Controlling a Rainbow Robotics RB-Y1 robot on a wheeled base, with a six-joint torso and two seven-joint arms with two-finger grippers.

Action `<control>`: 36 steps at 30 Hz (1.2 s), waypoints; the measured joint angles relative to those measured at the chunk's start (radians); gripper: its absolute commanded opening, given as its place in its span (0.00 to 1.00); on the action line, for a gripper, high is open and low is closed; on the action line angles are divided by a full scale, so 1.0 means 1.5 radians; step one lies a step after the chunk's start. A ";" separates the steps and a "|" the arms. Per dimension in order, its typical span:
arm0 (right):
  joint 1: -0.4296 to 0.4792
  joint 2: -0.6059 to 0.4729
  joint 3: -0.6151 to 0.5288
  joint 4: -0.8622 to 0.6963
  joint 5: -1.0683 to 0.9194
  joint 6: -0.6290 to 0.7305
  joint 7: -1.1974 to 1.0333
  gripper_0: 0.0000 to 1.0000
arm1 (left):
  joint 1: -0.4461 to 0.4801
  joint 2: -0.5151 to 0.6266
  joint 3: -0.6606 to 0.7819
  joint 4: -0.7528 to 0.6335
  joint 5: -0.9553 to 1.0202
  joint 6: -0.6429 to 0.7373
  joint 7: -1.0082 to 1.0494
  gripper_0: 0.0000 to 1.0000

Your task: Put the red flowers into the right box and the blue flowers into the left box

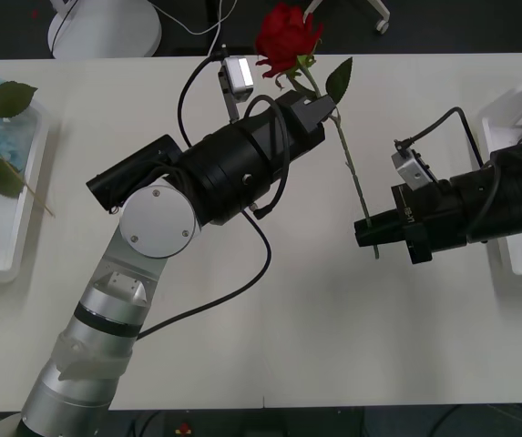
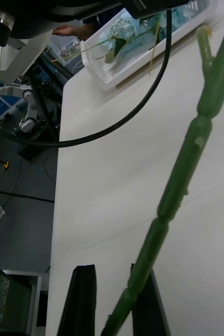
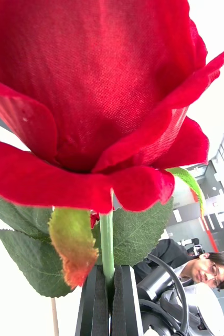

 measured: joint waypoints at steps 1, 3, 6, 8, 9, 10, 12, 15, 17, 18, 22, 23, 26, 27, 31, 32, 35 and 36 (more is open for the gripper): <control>0.000 0.001 0.000 0.000 0.000 0.000 0.000 0.00 | 0.000 0.000 0.000 0.000 0.000 0.000 0.000 0.00; 0.000 0.002 0.000 0.000 0.000 0.000 0.000 0.00 | 0.000 0.000 0.000 0.000 -0.001 0.000 0.000 0.00; 0.000 0.002 0.000 0.000 0.000 0.000 0.000 0.00 | 0.000 0.000 0.000 0.000 -0.005 0.000 0.000 0.26; 0.000 0.002 0.000 -0.001 0.000 -0.004 0.000 0.00 | 0.000 0.000 0.000 0.000 -0.007 0.000 0.000 0.70; 0.000 0.002 0.000 -0.003 0.000 -0.005 0.000 0.00 | 0.000 0.000 0.000 0.000 -0.007 0.000 0.000 0.82; 0.000 0.002 0.000 -0.004 0.000 -0.006 0.000 0.00 | 0.000 0.001 0.000 0.000 -0.007 0.000 0.000 1.00; 0.000 0.002 0.000 -0.006 0.000 -0.008 0.000 0.00 | 0.000 0.006 0.000 0.000 -0.007 0.000 0.000 1.00; 0.000 0.002 0.000 -0.008 0.000 -0.013 0.000 0.00 | 0.000 0.025 0.000 0.000 0.005 0.000 0.000 1.00; 0.000 0.002 0.000 -0.009 0.000 -0.017 0.000 0.00 | 0.000 0.046 0.000 -0.001 0.024 0.000 0.000 1.00; 0.000 0.002 0.000 -0.009 0.000 -0.018 0.000 0.00 | 0.000 0.058 0.000 -0.002 0.034 0.000 0.000 1.00; 0.000 0.002 -0.002 -0.009 0.000 -0.019 0.000 0.00 | 0.000 0.121 0.000 -0.020 0.068 0.000 0.000 1.00; 0.000 0.002 -0.004 -0.009 0.000 -0.020 0.000 0.00 | 0.001 0.140 0.001 -0.027 0.075 0.005 0.000 1.00; 0.000 0.001 -0.008 -0.009 0.000 -0.028 0.000 0.00 | 0.004 0.199 0.013 -0.056 0.092 0.065 0.000 1.00; 0.000 0.001 -0.009 -0.009 0.001 -0.032 0.000 0.00 | 0.005 0.215 0.023 -0.064 0.095 0.092 0.000 1.00; 0.000 -0.006 -0.019 -0.010 0.032 -0.047 0.000 0.00 | 0.011 0.267 0.087 -0.091 0.100 0.211 0.000 1.00; 0.001 -0.009 -0.024 -0.011 0.046 -0.048 0.000 0.00 | 0.011 0.276 0.104 -0.094 0.104 0.240 -0.001 1.00; 0.001 -0.022 -0.045 -0.011 0.073 -0.050 -0.013 0.00 | 0.012 0.294 0.150 -0.096 0.120 0.303 -0.023 1.00; 0.001 -0.029 -0.052 -0.011 0.084 -0.051 -0.031 0.00 | 0.012 0.299 0.163 -0.096 0.127 0.327 -0.042 1.00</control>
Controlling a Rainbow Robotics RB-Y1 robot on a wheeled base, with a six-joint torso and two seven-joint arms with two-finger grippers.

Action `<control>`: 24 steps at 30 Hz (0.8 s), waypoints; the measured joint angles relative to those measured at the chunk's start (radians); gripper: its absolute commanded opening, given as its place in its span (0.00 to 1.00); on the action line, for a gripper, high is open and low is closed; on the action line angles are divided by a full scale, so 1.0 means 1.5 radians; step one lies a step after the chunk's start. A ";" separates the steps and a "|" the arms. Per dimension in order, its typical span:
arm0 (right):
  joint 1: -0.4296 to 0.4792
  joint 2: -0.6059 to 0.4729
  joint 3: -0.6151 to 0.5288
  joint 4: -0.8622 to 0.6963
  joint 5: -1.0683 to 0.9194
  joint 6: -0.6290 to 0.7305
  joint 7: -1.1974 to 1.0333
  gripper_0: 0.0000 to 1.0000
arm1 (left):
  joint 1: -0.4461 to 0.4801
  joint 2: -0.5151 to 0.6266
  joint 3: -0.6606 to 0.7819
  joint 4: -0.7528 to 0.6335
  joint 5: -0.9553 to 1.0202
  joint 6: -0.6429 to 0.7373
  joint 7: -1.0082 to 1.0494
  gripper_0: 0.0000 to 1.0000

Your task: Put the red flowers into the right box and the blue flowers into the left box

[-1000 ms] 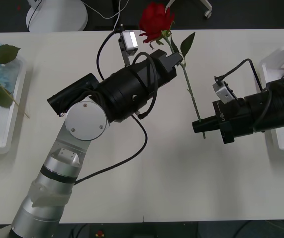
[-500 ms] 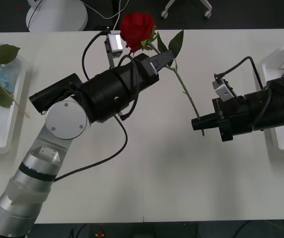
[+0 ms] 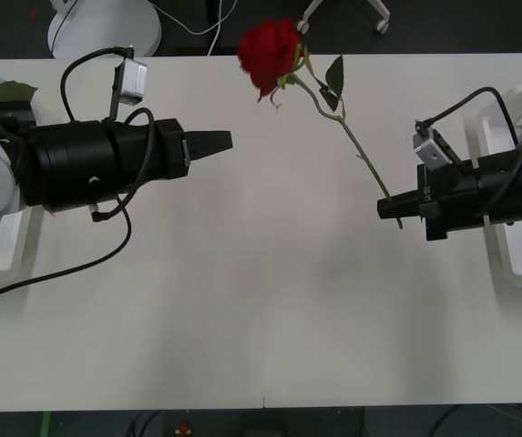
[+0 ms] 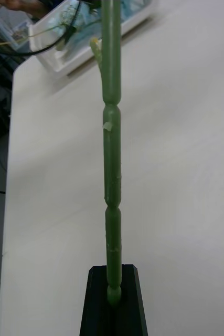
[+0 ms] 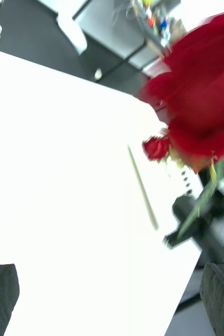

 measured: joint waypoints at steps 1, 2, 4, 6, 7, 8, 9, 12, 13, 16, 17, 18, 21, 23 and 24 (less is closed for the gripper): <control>0.000 -0.007 -0.007 0.000 0.011 -0.003 -0.031 0.00 | 0.000 0.005 0.012 0.000 0.005 0.025 -0.029 1.00; 0.000 -0.016 -0.013 0.000 0.022 -0.007 -0.071 0.00 | 0.000 0.010 0.021 0.000 0.009 0.044 -0.063 1.00; 0.002 -0.036 -0.026 0.001 0.038 -0.018 -0.150 0.00 | 0.001 0.020 0.036 0.000 0.014 0.069 -0.153 1.00; 0.003 -0.058 -0.044 0.006 0.057 -0.023 -0.202 0.00 | 0.001 0.029 0.044 0.000 0.020 0.081 -0.239 1.00; 0.003 -0.070 -0.055 0.012 0.066 -0.023 -0.211 0.00 | 0.002 0.033 0.046 0.000 0.025 0.084 -0.278 1.00; 0.003 -0.082 -0.068 0.019 0.078 -0.023 -0.214 0.00 | 0.002 0.036 0.047 0.001 0.032 0.084 -0.303 1.00; 0.003 -0.094 -0.082 0.030 0.093 -0.022 -0.218 0.00 | 0.002 0.039 0.047 0.003 0.041 0.084 -0.318 1.00; 0.003 -0.137 -0.119 0.067 0.142 -0.012 -0.293 0.00 | 0.002 0.044 0.047 0.016 0.075 0.084 -0.324 1.00; 0.003 -0.153 -0.127 0.081 0.159 -0.005 -0.337 0.00 | 0.002 0.045 0.047 0.023 0.086 0.084 -0.324 1.00; 0.003 -0.200 -0.138 0.128 0.215 0.014 -0.429 0.00 | 0.002 0.046 0.047 0.043 0.104 0.084 -0.351 1.00; 0.003 -0.212 -0.138 0.145 0.232 0.016 -0.433 0.00 | 0.003 0.046 0.046 0.047 0.105 0.084 -0.377 1.00; 0.003 -0.221 -0.138 0.162 0.248 0.016 -0.433 0.00 | 0.003 0.046 0.046 0.050 0.106 0.084 -0.416 1.00; 0.003 -0.234 -0.139 0.208 0.293 0.017 -0.434 0.00 | 0.009 0.046 0.043 0.056 0.108 0.076 -0.540 1.00; 0.003 -0.233 -0.139 0.230 0.323 0.020 -0.436 0.00 | 0.015 0.046 0.034 0.056 0.117 0.059 -0.593 1.00; 0.003 -0.233 -0.139 0.236 0.340 0.021 -0.437 0.00 | 0.018 0.046 0.029 0.056 0.123 0.053 -0.598 1.00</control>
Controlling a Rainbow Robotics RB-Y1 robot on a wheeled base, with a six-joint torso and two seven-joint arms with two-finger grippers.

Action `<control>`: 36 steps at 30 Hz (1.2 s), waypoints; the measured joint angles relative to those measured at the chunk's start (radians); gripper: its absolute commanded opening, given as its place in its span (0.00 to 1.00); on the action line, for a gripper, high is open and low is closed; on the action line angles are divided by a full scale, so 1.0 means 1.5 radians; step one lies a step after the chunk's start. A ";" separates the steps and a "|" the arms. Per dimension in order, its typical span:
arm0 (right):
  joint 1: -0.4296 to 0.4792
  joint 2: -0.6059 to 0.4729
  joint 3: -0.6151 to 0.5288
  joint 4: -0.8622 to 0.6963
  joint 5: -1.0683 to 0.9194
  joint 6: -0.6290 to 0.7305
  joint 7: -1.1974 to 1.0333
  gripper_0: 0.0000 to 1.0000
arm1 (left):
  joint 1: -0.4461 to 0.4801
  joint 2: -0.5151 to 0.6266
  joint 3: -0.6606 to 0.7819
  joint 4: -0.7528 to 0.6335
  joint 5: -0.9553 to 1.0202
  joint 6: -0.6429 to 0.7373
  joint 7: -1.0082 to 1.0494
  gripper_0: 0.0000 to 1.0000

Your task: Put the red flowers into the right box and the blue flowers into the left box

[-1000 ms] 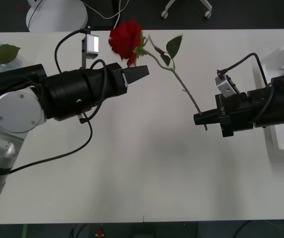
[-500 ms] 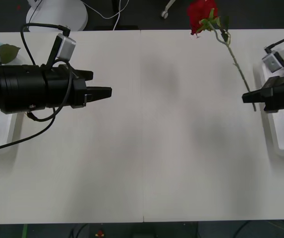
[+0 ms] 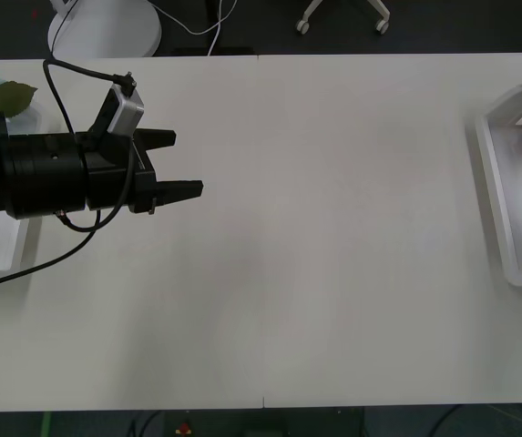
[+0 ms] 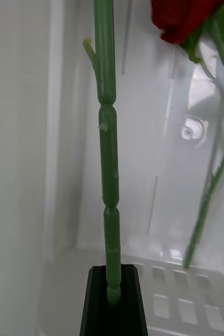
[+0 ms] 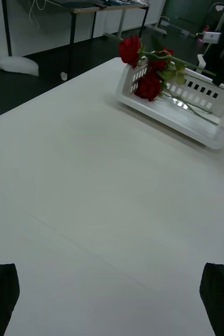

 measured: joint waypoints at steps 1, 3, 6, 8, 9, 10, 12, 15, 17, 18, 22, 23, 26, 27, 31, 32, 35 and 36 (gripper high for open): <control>0.000 0.000 0.000 0.004 0.018 0.001 -0.001 0.00 | 0.002 0.000 -0.005 0.000 0.006 -0.003 0.001 1.00; 0.000 0.001 0.000 0.012 0.057 0.002 -0.010 0.00 | 0.007 0.001 -0.012 0.001 0.012 -0.004 0.001 1.00; 0.000 0.006 0.001 0.025 0.113 0.002 -0.049 0.00 | 0.012 0.002 -0.016 0.002 0.015 -0.004 0.001 1.00; 0.000 0.009 0.004 0.033 0.142 0.002 -0.074 0.00 | 0.013 0.002 -0.016 0.002 0.015 -0.004 0.001 1.00; 0.000 0.009 0.009 0.036 0.150 0.002 -0.080 0.00 | 0.014 0.002 -0.016 0.002 0.015 -0.004 0.001 1.00; 0.000 0.009 0.015 0.037 0.161 0.002 -0.080 0.00 | 0.014 0.002 -0.016 0.002 0.015 -0.004 0.001 1.00; 0.000 0.009 0.032 0.037 0.181 0.002 -0.080 0.00 | 0.014 0.002 -0.016 0.002 0.015 -0.004 0.001 1.00; 0.000 0.009 0.059 0.037 0.199 0.001 -0.080 0.00 | 0.014 0.002 -0.016 0.002 0.015 -0.004 0.001 1.00; 0.000 0.010 0.072 0.037 0.205 0.000 -0.080 0.19 | 0.014 0.002 -0.016 0.002 0.018 -0.004 0.001 1.00; 0.000 0.012 0.075 0.037 0.209 -0.002 -0.080 0.33 | 0.014 0.002 -0.016 0.002 0.020 -0.004 0.001 1.00; 0.000 0.020 0.077 0.038 0.219 -0.008 -0.080 0.69 | 0.014 0.002 -0.016 0.002 0.031 -0.004 0.001 1.00; 0.000 0.022 0.077 0.038 0.219 -0.008 -0.080 0.75 | 0.014 0.002 -0.016 0.002 0.036 -0.004 0.001 1.00; 0.000 0.024 0.076 0.038 0.198 -0.008 -0.080 0.87 | 0.014 0.002 -0.016 0.002 0.048 -0.004 0.001 1.00; 0.000 0.024 0.075 0.038 0.187 -0.008 -0.080 0.93 | 0.014 0.002 -0.016 0.002 0.049 -0.004 0.001 1.00; 0.000 0.024 0.046 0.038 0.170 -0.008 -0.080 1.00 | 0.014 0.002 -0.016 0.002 0.049 -0.004 0.001 1.00; 0.000 0.024 0.029 0.038 0.168 -0.008 -0.080 1.00 | 0.014 0.002 -0.016 0.002 0.049 -0.004 0.001 1.00; 0.000 0.024 -0.039 0.038 0.160 -0.013 -0.080 1.00 | 0.014 0.002 -0.016 0.002 0.049 -0.003 0.001 1.00; 0.000 0.024 -0.063 0.038 0.154 -0.016 -0.079 1.00 | 0.014 0.002 -0.016 0.002 0.049 -0.003 0.001 1.00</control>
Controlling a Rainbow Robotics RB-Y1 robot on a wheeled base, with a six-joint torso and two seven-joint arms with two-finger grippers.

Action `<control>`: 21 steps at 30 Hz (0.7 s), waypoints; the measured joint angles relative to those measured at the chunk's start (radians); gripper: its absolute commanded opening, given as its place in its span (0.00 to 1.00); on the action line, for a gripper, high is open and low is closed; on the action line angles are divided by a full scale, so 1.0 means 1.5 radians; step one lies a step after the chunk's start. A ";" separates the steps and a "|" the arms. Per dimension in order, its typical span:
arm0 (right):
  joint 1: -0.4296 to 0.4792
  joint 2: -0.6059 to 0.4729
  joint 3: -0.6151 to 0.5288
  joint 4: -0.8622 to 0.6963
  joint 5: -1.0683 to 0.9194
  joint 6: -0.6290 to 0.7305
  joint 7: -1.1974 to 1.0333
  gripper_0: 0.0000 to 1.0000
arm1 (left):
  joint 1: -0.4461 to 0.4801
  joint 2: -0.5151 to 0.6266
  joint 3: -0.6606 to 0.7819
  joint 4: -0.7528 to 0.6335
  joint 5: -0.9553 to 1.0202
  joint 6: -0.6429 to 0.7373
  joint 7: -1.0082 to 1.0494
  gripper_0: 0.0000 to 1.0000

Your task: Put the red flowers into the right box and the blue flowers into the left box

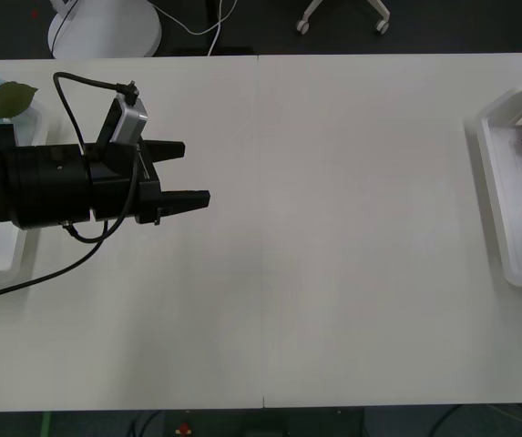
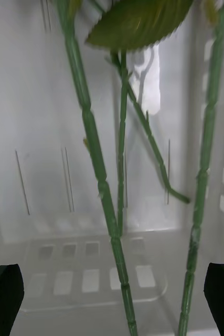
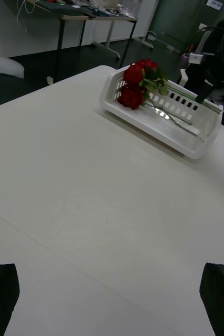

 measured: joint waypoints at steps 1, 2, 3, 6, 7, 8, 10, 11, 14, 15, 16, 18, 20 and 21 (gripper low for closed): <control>0.000 -0.001 -0.023 0.000 -0.006 -0.004 0.001 1.00 | 0.000 0.000 0.000 0.000 0.000 0.000 0.000 1.00; 0.000 -0.003 -0.040 0.000 -0.010 -0.006 0.002 1.00 | 0.000 0.000 0.000 0.000 0.000 0.000 0.000 1.00; 0.000 -0.005 -0.055 0.000 -0.016 -0.008 0.004 1.00 | 0.000 0.000 0.000 0.000 0.000 0.000 0.000 1.00; 0.000 -0.013 -0.089 0.000 -0.041 -0.008 0.051 1.00 | 0.000 0.000 0.000 0.000 0.000 0.000 0.000 1.00; 0.000 -0.013 -0.096 0.000 -0.055 -0.008 0.090 1.00 | 0.000 0.000 0.000 0.000 0.000 0.000 0.000 1.00; 0.000 -0.013 -0.102 -0.001 -0.072 -0.008 0.142 1.00 | 0.000 0.000 0.000 0.000 0.000 0.000 0.000 1.00; 0.000 -0.013 -0.103 -0.013 -0.108 -0.008 0.234 1.00 | 0.001 0.000 0.000 0.000 0.000 0.000 0.000 1.00; 0.000 -0.013 -0.101 -0.025 -0.128 -0.008 0.263 1.00 | 0.001 0.000 0.000 0.000 0.000 0.000 0.000 1.00; 0.000 -0.013 -0.081 -0.080 -0.178 -0.007 0.275 1.00 | 0.001 0.000 0.000 0.001 0.000 0.000 0.000 1.00; 0.000 -0.013 -0.071 -0.106 -0.191 -0.007 0.278 1.00 | 0.001 0.000 -0.001 0.001 0.000 0.000 0.000 1.00; 0.001 -0.012 -0.059 -0.135 -0.201 -0.007 0.285 1.00 | 0.001 0.000 -0.001 0.001 0.000 0.000 0.000 1.00; 0.001 -0.007 -0.035 -0.194 -0.217 -0.007 0.326 1.00 | 0.001 0.000 -0.001 0.001 0.000 0.000 0.000 1.00; 0.001 0.002 -0.011 -0.250 -0.241 -0.007 0.378 1.00 | 0.001 0.000 -0.001 0.001 0.000 0.000 0.000 1.00; 0.001 0.006 0.003 -0.275 -0.256 -0.008 0.396 1.00 | 0.001 0.000 -0.001 0.001 0.000 0.000 0.000 1.00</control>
